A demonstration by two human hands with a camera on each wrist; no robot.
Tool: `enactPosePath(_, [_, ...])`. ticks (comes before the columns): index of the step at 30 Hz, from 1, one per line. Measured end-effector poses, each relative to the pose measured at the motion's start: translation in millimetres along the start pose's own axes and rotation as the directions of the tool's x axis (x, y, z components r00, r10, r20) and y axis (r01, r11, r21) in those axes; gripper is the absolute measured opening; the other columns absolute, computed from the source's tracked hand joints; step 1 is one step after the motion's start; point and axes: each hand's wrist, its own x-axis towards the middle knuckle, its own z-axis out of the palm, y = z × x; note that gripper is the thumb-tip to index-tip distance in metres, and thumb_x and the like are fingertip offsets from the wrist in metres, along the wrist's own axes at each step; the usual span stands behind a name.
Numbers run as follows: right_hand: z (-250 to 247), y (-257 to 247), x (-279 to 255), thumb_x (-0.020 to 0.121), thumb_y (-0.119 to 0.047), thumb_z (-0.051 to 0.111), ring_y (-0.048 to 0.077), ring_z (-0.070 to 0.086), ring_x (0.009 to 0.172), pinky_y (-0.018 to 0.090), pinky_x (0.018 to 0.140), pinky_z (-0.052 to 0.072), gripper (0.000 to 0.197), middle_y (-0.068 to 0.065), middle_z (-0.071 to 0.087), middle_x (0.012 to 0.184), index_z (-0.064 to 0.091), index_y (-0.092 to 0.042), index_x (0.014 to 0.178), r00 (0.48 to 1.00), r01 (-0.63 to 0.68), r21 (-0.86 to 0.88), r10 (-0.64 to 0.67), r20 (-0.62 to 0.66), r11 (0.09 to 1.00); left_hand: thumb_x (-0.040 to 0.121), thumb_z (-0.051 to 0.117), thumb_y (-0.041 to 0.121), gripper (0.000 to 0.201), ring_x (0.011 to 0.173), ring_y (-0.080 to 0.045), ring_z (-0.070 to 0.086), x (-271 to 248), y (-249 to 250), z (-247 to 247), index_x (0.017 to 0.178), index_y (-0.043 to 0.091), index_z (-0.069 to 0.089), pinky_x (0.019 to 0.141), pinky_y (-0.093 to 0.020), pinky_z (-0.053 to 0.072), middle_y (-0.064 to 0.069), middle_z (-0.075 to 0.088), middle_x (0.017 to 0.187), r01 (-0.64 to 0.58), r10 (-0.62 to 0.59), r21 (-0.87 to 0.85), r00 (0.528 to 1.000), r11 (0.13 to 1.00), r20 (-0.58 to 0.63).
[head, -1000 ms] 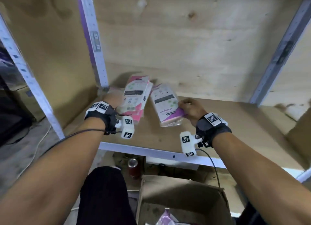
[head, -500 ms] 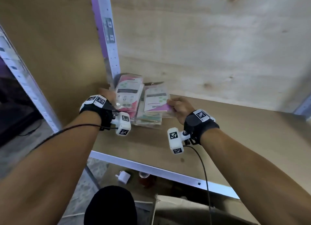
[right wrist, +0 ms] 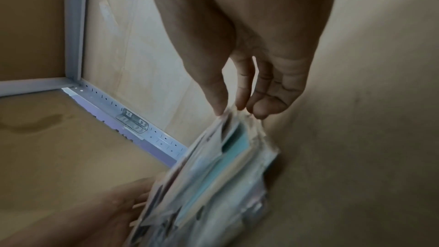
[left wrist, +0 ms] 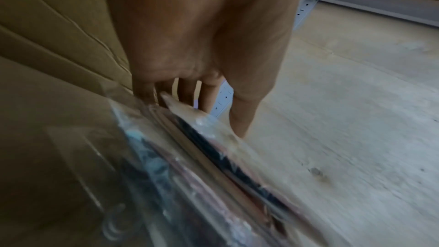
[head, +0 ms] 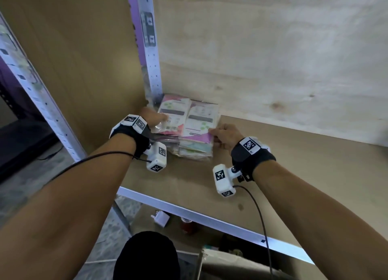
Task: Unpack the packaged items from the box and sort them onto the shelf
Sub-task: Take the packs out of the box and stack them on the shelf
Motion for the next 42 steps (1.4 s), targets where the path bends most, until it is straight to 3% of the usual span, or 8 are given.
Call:
enactPosePath(8, [-21.5,5.8,-44.9,0.101,-0.025,0.053,0.019,0.049,0.065,0.028,0.056,0.048,0.017,0.005,0.050,0.080,0.052,-0.018,0.087,0.993,-0.051,0.015,0.049,0.106,0.999,0.092,0.064,0.045,0.057,0.123,-0.036,0.057,-47.3,0.4,-4.7,0.132,0.005,0.060,0.107,-0.042,0.044,-0.018,0.060,0.137,-0.101,0.100,0.018,0.994,0.995,0.044])
enactPosePath(12, [-36.1,9.8,-79.7,0.101,-0.015,0.052,0.019,0.057,0.064,0.027,0.060,0.047,0.009,0.008,0.059,0.082,0.058,-0.010,0.098,0.986,-0.054,-0.012,0.055,0.157,0.998,0.087,0.069,0.030,0.030,0.116,-0.034,0.060,-93.7,12.4,-7.6,0.113,0.016,0.070,0.107,-0.044,0.043,-0.011,0.068,0.123,-0.282,0.276,0.003,0.939,0.960,-0.203])
enactPosePath(16, [-48.0,17.8,-130.8,0.103,-0.011,0.047,0.017,0.055,0.062,0.022,0.053,0.045,0.014,0.006,0.059,0.077,0.056,-0.010,0.093,0.977,-0.047,-0.019,0.050,0.206,0.999,0.090,0.069,0.019,0.015,0.099,-0.020,0.067,-151.1,27.7,2.9,0.101,0.011,0.075,0.090,-0.025,0.052,-0.005,0.074,0.105,-0.455,0.420,-0.164,0.884,0.875,-0.205])
enactPosePath(19, [-58.2,30.8,-174.4,0.104,-0.009,0.044,0.017,0.055,0.063,0.021,0.051,0.045,0.016,0.006,0.059,0.077,0.054,-0.009,0.092,0.973,-0.038,-0.054,0.049,0.228,0.998,0.091,0.069,0.025,0.016,0.082,-0.010,0.066,-194.8,34.2,14.0,0.098,0.012,0.075,0.070,-0.003,0.044,-0.001,0.074,0.095,-0.496,0.479,-0.189,0.868,0.847,-0.131])
enactPosePath(24, [-77.6,65.6,-249.5,0.103,-0.005,0.045,0.016,0.051,0.058,0.021,0.051,0.040,0.024,0.010,0.055,0.074,0.053,-0.007,0.080,0.957,-0.041,-0.139,0.079,0.278,0.989,0.095,0.065,0.024,0.029,0.076,-0.030,0.067,-272.0,27.4,47.4,0.092,-0.004,0.071,0.082,-0.040,0.055,-0.024,0.072,0.089,-0.484,0.522,-0.265,0.847,0.834,0.096])
enactPosePath(32, [-107.3,133.5,-330.2,0.101,-0.006,0.048,0.021,0.059,0.064,0.022,0.051,0.048,0.011,0.012,0.062,0.081,0.055,-0.005,0.093,0.978,-0.097,-0.225,0.135,0.160,0.969,0.099,0.058,0.016,0.021,0.057,-0.010,0.060,-386.3,-15.3,124.3,0.088,0.003,0.071,0.056,-0.009,0.047,-0.003,0.066,0.069,-0.433,0.511,-0.279,0.786,0.857,0.349])
enactPosePath(38, [-117.4,196.4,-347.8,0.101,-0.006,0.048,0.021,0.061,0.064,0.026,0.055,0.049,0.021,0.013,0.064,0.083,0.057,-0.009,0.083,0.963,-0.169,-0.302,0.222,0.151,0.938,0.101,0.054,0.017,0.023,0.064,-0.016,0.060,-419.5,-43.7,180.2,0.099,0.001,0.069,0.066,-0.018,0.050,-0.005,0.068,0.079,-0.347,0.424,-0.244,0.735,0.905,0.528])
enactPosePath(42, [-115.2,241.8,-343.2,0.099,-0.004,0.050,0.018,0.062,0.060,0.023,0.051,0.049,0.020,0.008,0.064,0.075,0.056,-0.011,0.081,0.941,-0.270,-0.322,0.319,0.109,0.907,0.104,0.043,0.007,0.025,0.053,-0.005,0.055,-422.6,-54.6,213.4,0.092,0.003,0.064,0.044,-0.009,0.042,-0.003,0.061,0.075,-0.245,0.273,-0.138,0.693,0.960,0.667])
